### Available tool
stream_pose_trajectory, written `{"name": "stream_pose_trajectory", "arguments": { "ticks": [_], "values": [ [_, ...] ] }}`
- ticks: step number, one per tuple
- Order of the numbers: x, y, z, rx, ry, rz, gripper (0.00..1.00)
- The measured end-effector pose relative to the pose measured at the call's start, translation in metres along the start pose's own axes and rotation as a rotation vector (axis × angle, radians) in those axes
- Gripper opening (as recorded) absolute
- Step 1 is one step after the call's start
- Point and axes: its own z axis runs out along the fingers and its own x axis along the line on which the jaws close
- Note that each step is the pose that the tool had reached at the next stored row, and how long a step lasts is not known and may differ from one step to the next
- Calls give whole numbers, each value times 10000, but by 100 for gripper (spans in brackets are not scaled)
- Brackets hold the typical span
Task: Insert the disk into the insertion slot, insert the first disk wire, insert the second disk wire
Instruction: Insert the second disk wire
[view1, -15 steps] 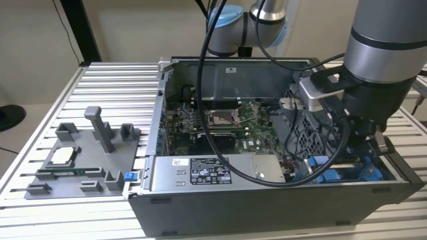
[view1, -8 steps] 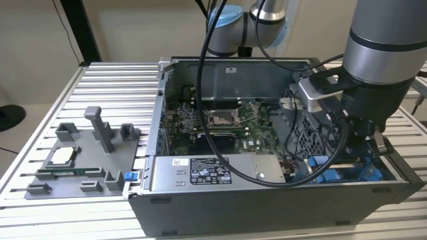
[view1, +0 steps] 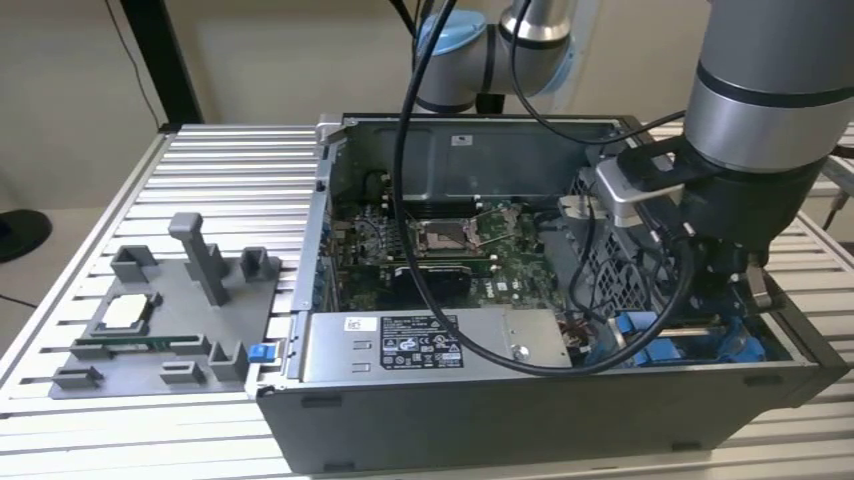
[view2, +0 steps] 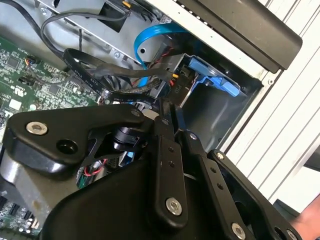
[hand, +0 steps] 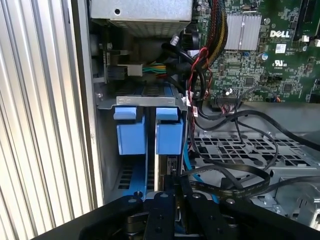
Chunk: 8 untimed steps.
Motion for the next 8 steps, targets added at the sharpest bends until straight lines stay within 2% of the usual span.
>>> {"name": "stream_pose_trajectory", "arguments": {
  "ticks": [8],
  "values": [
    [2, 20, 64, 0, 16, -3, 0]
  ]
}}
